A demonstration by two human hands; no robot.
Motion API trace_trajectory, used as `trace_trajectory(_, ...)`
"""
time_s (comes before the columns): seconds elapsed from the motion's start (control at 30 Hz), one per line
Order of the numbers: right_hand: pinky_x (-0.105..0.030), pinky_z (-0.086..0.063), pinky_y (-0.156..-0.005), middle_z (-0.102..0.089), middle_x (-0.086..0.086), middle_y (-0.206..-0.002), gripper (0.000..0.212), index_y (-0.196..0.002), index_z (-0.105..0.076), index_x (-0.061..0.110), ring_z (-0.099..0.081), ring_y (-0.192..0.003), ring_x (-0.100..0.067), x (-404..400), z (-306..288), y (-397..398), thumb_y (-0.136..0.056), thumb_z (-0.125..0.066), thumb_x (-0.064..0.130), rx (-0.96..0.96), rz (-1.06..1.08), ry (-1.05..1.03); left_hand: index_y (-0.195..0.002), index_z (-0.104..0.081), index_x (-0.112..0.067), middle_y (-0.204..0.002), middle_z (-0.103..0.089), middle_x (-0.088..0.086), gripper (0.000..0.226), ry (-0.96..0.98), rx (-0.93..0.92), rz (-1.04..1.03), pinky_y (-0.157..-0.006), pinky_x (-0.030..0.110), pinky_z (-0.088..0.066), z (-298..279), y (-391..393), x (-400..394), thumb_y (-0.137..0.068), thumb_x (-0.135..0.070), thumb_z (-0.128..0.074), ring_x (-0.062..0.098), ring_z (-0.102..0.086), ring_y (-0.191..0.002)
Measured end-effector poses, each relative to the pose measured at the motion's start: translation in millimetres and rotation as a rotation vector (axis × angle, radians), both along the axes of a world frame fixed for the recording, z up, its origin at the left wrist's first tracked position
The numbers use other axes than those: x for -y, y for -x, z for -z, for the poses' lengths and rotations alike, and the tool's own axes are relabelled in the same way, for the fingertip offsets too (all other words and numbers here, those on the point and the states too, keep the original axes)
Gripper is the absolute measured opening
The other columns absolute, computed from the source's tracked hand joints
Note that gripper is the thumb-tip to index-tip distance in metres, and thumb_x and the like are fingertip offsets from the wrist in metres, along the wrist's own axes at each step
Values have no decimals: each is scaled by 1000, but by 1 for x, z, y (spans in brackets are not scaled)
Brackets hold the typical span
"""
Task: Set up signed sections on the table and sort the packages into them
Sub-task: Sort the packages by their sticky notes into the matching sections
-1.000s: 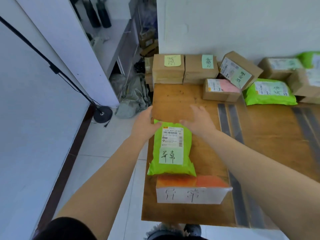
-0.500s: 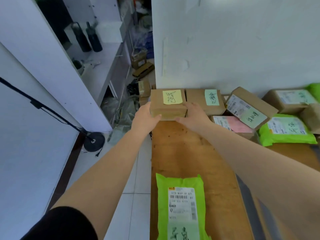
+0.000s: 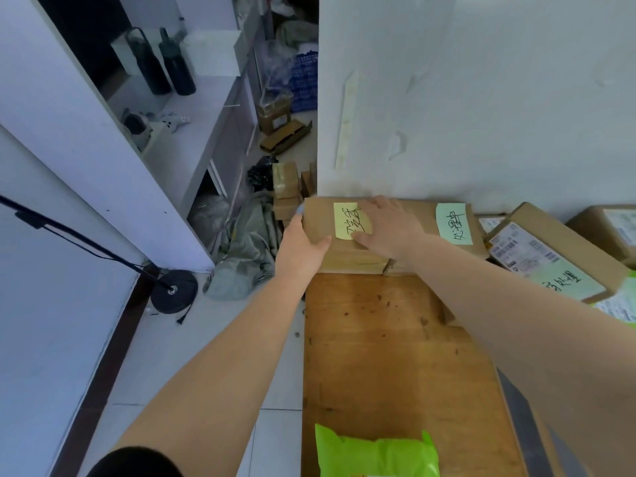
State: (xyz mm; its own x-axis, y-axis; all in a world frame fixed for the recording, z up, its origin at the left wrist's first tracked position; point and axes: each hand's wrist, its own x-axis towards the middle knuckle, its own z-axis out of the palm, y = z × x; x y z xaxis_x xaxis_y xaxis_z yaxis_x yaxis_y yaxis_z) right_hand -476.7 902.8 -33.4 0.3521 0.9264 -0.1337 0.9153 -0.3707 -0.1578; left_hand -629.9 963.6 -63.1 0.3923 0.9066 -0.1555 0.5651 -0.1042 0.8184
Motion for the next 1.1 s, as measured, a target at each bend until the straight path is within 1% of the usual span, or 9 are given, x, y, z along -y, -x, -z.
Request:
trace_trajectory(0.13, -40, -24, -105, -36, -7, -143, 73, -138, -35, 21, -30, -132, -28, -7, 2, -4, -77, -55, 57, 62, -20, 14, -142, -30, -13, -139, -45, 5, 71, -17, 19, 26, -98, 32, -38, 11, 6, -1, -84, -36, -63, 21, -44, -126)
trace_trajectory(0.27, -41, -25, -104, -37, -13, -138, 84, -138, -34, 19, -31, -128, -31, -8, -3, 2, -72, -56, 67, 67, -19, 80, -139, -37, -14, -135, -50, 4, 62, -26, 34, 36, -98, 32, -40, 10, 19, 2, -85, -33, -63, 20, -47, -123)
trace_trajectory(0.37, -41, -30, -102, -37, -14, -135, 92, -134, -37, 16, -33, -127, -33, 0, -6, 16, -67, -53, 76, 60, 31, 161, -137, -39, -9, -135, -51, 7, 61, -10, 87, -72, -97, 28, -39, 11, 34, 14, -85, -30, -64, 21, -48, -123)
trace_trajectory(0.43, -41, -35, -97, -39, -14, -132, 95, -131, -38, 12, -37, -123, -32, 10, -4, 30, -64, -55, 78, 25, 88, 148, -142, -29, -7, -141, -45, 9, 72, 85, 135, -181, -103, 34, -38, 13, 44, 28, -85, -33, -63, 22, -45, -128)
trace_trajectory(0.5, -40, -37, -94, -41, -13, -128, 94, -128, -38, 9, -39, -119, -31, 26, 2, 46, -64, -58, 75, -39, 135, 91, -142, -27, -6, -140, -47, 9, 73, 156, 171, -248, -99, 33, -43, 15, 52, 46, -85, -34, -63, 20, -48, -125)
trace_trajectory(0.63, -38, -42, -86, -49, -12, -121, 78, -122, -40, 8, -48, -113, -30, 70, 15, 70, -71, -66, 60, -329, 275, -14, -119, -46, -16, -115, -56, -10, 37, 188, 246, -234, -65, 9, -40, 15, 64, 97, -87, -29, -61, 0, -55, -92)
trace_trajectory(0.83, -35, -46, -81, -59, -10, -114, 51, -111, -52, 10, -56, -102, -24, 150, 24, 101, -75, -72, 39, -660, 417, -174, -111, -50, -29, -104, -58, -17, 37, 324, 382, -205, -75, 11, -45, 7, 86, 172, -82, -14, -67, -7, -57, -88)
trace_trajectory(1.0, -27, -41, -78, -57, -7, -115, 49, -116, -53, 13, -54, -98, -17, 202, -3, 123, -75, -73, 34, -728, 463, -396, -135, -45, -11, -120, -60, -1, 56, 290, 476, -131, -95, 30, -48, -27, 101, 206, -83, -2, -64, 12, -58, -111)
trace_trajectory(1.1, -30, -45, -86, -57, -5, -118, 53, -119, -51, 14, -54, -105, -17, 231, -32, 134, -74, -73, 31, -812, 504, -537, -134, -45, -14, -114, -63, -9, 58, 242, 567, -94, -85, 17, -51, -55, 107, 228, -82, 1, -64, -2, -60, -103)
